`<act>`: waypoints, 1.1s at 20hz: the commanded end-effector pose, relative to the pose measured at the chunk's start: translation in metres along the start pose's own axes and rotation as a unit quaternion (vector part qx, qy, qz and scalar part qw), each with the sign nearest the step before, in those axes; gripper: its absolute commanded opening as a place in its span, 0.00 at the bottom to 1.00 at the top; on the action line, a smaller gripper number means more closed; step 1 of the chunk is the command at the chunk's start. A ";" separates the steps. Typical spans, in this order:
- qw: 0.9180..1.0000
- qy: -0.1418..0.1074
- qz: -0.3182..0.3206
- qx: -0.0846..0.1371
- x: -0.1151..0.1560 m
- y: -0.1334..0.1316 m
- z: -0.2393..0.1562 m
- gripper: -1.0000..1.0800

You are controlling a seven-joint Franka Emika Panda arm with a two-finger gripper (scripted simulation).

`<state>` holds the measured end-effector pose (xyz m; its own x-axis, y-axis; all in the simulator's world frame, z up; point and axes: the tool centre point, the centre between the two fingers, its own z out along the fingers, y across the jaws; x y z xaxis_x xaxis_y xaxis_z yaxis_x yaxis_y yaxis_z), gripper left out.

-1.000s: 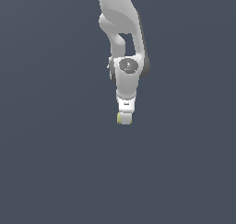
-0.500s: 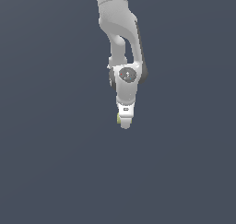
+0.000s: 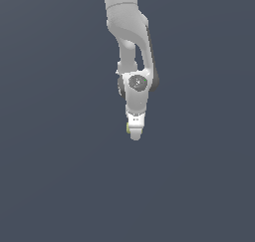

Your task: Pick up the object and move it to a goal position.

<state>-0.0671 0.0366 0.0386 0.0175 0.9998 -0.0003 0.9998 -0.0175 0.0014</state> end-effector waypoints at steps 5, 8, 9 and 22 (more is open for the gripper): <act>1.000 0.000 0.000 0.000 0.000 0.000 0.000 0.00; 1.000 0.000 0.000 0.000 -0.001 0.000 -0.003 0.00; 1.000 0.000 0.000 0.000 -0.001 0.001 -0.005 0.00; 1.000 0.000 -0.001 0.001 -0.026 0.009 -0.084 0.00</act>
<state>-0.0601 0.0150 0.1090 0.0160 0.9999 -0.0001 0.9999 -0.0160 -0.0002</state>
